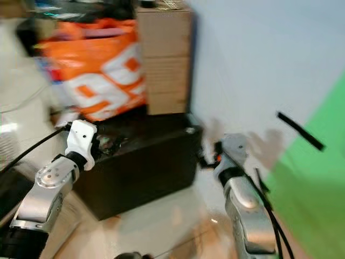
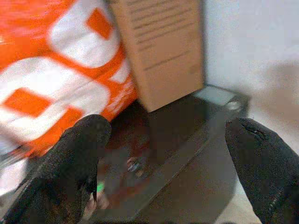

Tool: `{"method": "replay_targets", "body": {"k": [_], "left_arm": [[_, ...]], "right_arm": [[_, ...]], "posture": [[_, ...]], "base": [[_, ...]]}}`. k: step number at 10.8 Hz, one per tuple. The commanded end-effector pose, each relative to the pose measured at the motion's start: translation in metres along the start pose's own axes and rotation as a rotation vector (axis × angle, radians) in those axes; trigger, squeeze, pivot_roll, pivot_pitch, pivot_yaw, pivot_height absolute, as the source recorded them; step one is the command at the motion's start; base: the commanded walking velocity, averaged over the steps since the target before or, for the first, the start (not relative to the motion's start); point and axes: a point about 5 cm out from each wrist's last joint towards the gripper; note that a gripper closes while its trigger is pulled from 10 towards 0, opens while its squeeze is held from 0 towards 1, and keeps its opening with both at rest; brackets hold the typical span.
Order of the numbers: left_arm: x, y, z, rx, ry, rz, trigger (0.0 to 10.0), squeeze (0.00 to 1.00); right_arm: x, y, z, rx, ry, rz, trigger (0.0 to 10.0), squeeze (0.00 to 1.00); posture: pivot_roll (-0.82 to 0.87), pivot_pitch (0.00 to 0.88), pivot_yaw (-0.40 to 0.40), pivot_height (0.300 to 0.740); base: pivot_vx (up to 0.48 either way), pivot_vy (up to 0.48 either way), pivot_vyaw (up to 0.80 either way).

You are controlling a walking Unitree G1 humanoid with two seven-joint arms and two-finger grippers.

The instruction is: Hang keys on a hook

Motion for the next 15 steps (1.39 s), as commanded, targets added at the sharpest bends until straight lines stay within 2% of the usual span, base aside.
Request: {"method": "replay_targets", "body": {"k": [1, 5, 7, 15], "left_arm": [[0.0043, 0.0003, -0.0002, 0.008, 0.009, -0.008, 10.0, 0.04], [0.0040, 0.0016, 0.0016, 0.020, 0.016, 0.003, 10.0, 0.07], [0.0041, 0.0015, 0.0027, 0.027, 0.012, 0.000, 10.0, 0.09], [0.0024, 0.0003, 0.0022, 0.032, 0.002, 0.006, 10.0, 0.10]], "right_arm": [[-0.0064, -0.0012, -0.0066, -0.064, -0.019, 0.039, 10.0, 0.00], [-0.0047, -0.0010, -0.0009, -0.082, 0.000, 0.027, 10.0, 0.00], [-0.0043, -0.0004, -0.0047, -0.124, 0.002, 0.020, 10.0, 0.00], [-0.0042, 0.0021, -0.0056, -0.140, -0.056, 0.025, 10.0, 0.00]], "posture": [[-0.09, 0.000, 0.044, 0.740], [-0.09, 0.000, 0.045, 0.740], [-0.08, 0.000, 0.040, 0.740], [-0.08, 0.000, 0.030, 0.740]], "base": [[0.000, 0.000, 0.00], [0.000, 0.000, 0.00], [0.278, 0.000, 0.00], [0.320, 0.000, 0.00]]}}
Point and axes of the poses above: a point about 5 cm out from each wrist's last joint towards the gripper, its own y axis pointing out of the wrist towards the gripper, its own x axis along the axis of the wrist's last joint, z = x × y, and after that the axes turned 12 degrees about -y, right-handed
